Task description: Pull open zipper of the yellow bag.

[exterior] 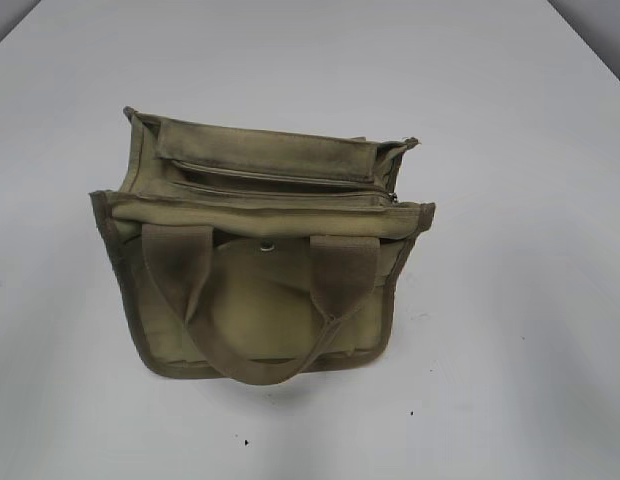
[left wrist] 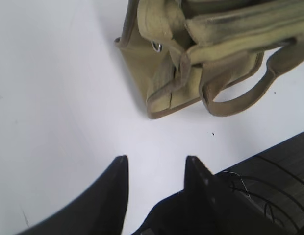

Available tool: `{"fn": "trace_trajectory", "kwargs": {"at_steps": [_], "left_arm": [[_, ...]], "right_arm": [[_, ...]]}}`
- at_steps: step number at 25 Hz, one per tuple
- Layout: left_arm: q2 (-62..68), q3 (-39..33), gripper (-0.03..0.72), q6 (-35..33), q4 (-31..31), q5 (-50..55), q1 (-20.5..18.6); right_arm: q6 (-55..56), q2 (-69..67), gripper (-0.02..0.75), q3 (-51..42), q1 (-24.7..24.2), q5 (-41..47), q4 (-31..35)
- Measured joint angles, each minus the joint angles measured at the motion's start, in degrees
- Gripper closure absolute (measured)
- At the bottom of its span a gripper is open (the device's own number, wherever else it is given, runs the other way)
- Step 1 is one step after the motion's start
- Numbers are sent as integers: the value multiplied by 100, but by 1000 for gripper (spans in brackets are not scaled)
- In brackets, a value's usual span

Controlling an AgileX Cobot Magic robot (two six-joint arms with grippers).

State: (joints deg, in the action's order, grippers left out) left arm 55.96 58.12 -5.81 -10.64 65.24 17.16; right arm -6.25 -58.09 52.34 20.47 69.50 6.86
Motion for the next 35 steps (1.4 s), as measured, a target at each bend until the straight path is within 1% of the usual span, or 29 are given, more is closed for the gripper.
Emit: {"fn": "trace_trajectory", "kwargs": {"at_steps": [5, 8, 12, 18, 23, 35], "left_arm": [[-1735, -1126, 388, 39, 133, -48, 0], [-2558, -1630, 388, 44, 275, -74, 0], [-3765, -2028, 388, 44, 417, -84, 0], [-4907, -2487, 388, 44, 500, -131, 0], [-5227, -2802, 388, 44, 504, -329, 0], [-5227, -2834, 388, 25, 506, -398, 0]], "right_arm": [[12, 1438, 310, -733, 0, 22, -18], [-144, 2139, 310, -1079, 0, 29, -25], [-431, 3073, 310, -1499, 0, -34, -25], [-709, 4162, 310, -2315, 0, -532, -25], [-795, 4362, 310, -2440, 0, -663, -25], [-814, 4362, 310, -2440, 0, -686, 8]]}}
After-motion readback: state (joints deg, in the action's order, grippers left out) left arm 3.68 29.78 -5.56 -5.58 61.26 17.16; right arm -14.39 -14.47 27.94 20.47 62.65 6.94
